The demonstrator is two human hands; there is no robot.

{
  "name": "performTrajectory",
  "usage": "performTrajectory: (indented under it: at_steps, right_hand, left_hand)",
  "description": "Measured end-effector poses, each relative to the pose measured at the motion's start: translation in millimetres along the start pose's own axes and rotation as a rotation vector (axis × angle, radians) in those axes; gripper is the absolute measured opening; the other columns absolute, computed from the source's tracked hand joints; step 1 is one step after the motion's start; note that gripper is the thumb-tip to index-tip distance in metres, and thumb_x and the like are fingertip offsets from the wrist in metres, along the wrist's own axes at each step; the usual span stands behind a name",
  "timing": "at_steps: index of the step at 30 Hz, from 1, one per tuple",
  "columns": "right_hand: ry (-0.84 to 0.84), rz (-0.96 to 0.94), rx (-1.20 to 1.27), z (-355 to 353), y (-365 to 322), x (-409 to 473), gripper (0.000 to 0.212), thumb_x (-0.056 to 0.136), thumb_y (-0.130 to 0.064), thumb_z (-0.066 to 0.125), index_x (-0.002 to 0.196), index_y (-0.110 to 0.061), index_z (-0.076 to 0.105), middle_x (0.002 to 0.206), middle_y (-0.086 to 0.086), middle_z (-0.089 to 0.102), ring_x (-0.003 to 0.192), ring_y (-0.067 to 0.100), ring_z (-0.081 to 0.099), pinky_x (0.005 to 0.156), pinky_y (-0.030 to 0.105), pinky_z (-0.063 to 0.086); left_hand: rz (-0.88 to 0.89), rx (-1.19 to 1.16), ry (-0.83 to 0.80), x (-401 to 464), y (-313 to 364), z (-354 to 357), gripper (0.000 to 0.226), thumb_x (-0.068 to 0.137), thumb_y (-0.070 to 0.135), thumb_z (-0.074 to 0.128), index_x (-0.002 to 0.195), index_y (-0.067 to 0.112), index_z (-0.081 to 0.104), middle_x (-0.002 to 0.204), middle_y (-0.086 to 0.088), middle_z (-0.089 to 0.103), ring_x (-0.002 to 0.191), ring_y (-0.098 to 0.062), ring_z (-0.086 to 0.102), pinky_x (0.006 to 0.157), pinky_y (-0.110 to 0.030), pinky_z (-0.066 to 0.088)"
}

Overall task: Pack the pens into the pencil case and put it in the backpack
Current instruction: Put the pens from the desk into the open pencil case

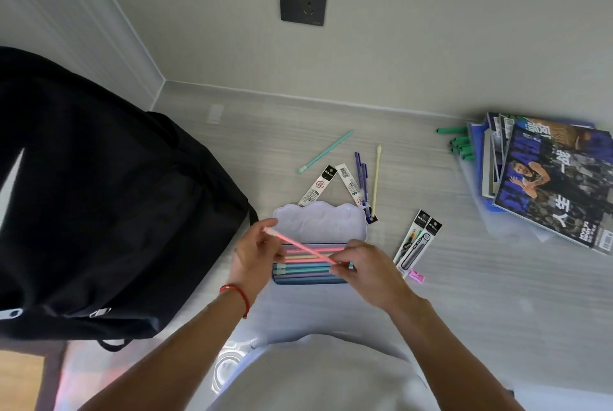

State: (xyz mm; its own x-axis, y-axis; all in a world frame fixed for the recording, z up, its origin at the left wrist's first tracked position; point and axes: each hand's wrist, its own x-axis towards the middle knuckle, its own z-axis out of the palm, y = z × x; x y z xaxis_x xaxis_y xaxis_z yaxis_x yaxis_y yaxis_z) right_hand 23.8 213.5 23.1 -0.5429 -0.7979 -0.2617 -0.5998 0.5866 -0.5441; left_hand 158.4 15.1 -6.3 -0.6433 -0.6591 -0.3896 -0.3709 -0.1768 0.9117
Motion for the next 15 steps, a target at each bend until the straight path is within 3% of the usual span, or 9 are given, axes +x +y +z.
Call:
performTrajectory:
  at_steps: [3,5,7,10,15]
  right_hand:
    - [-0.061,-0.01,-0.096,-2.3,-0.8,6.6,0.018,0.093,-0.038,0.066,0.106,-0.029,0.076,0.092,-0.001,0.06,0.086,0.021,0.064,0.072,0.034,0.051]
    - [-0.077,-0.015,-0.143,-2.3,2.0,6.6,0.021,0.094,-0.036,0.065,0.11,-0.029,0.076,0.094,0.0,0.059,0.09,0.023,0.064,0.073,0.034,0.05]
    - [-0.072,-0.004,-0.167,-2.1,6.5,4.7,0.021,0.095,-0.036,0.065,0.11,-0.029,0.076,0.093,0.0,0.058,0.093,0.021,0.064,0.073,0.033,0.048]
    - [-0.055,0.03,-0.173,-1.5,13.1,2.1,0.019,0.093,-0.036,0.066,0.107,-0.028,0.076,0.097,-0.001,0.059,0.098,0.019,0.062,0.076,0.031,0.046]
    - [-0.013,0.07,-0.161,1.0,23.3,-3.1,0.016,0.087,-0.034,0.074,0.1,-0.025,0.072,0.1,-0.006,0.064,0.103,0.015,0.057,0.08,0.032,0.049]
  left_hand:
    - [-0.139,-0.112,0.042,2.1,-3.3,-11.5,0.037,0.097,-0.008,0.04,0.105,0.015,0.067,0.07,-0.006,0.068,0.071,-0.022,0.069,0.072,-0.036,0.062]
    - [-0.137,-0.035,-0.023,0.4,-8.8,-19.1,0.048,0.09,-0.017,0.039,0.092,0.017,0.074,0.077,-0.009,0.071,0.076,-0.024,0.069,0.07,-0.031,0.061]
    - [-0.116,0.103,-0.053,-3.3,-13.2,-21.0,0.041,0.09,-0.01,0.048,0.087,0.021,0.076,0.085,-0.006,0.073,0.078,-0.019,0.07,0.07,-0.026,0.06]
    - [0.057,0.414,-0.092,-9.1,-16.2,-18.0,0.016,0.088,0.01,0.068,0.089,0.024,0.076,0.088,0.007,0.072,0.08,-0.007,0.069,0.071,-0.017,0.056]
    - [0.336,0.741,-0.193,-17.1,-25.4,-10.8,0.009,0.086,0.011,0.071,0.085,0.019,0.075,0.081,0.008,0.064,0.073,-0.008,0.057,0.068,-0.005,0.04]
